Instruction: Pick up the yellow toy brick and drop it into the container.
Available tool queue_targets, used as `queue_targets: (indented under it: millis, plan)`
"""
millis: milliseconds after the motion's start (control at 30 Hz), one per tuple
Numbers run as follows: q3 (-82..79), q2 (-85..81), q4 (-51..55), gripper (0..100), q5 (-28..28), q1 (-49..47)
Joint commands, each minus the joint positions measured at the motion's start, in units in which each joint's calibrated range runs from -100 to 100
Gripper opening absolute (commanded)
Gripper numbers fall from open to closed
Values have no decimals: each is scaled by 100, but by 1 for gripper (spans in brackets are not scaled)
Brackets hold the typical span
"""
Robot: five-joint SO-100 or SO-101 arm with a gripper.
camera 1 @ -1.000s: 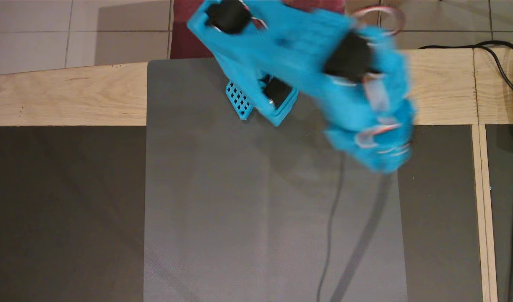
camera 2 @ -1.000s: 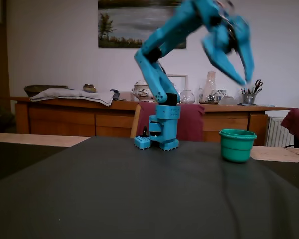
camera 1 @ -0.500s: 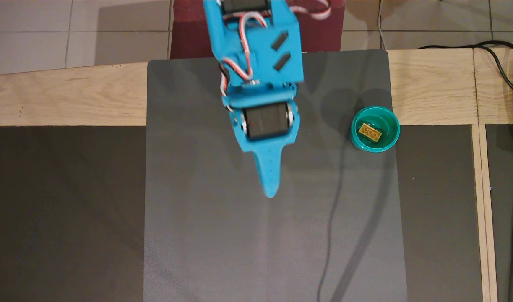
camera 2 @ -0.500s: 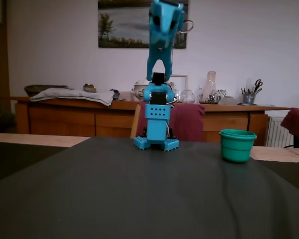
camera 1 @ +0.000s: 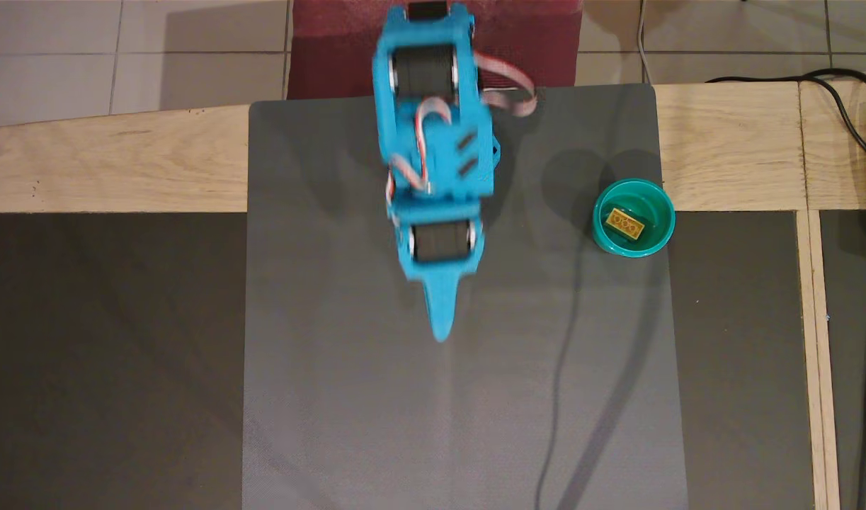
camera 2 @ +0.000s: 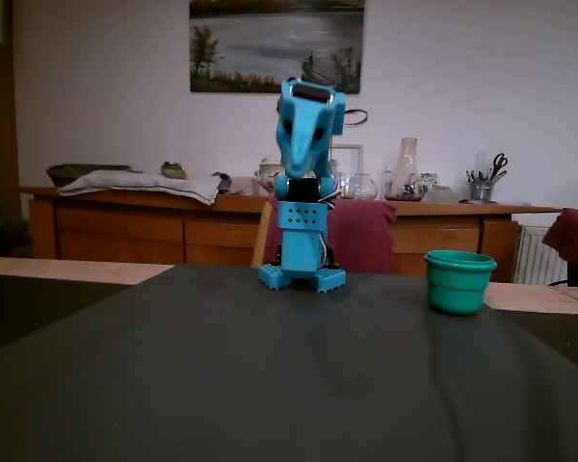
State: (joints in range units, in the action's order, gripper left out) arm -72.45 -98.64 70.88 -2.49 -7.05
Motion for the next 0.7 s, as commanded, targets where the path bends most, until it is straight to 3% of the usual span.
queue_targets:
  millis: [0,433,667]
  plan:
    - [-607,-10,-588,0,160,21]
    - [-2728,83,-1956,0,86,268]
    - [-2728,92,-1965,0,60,268]
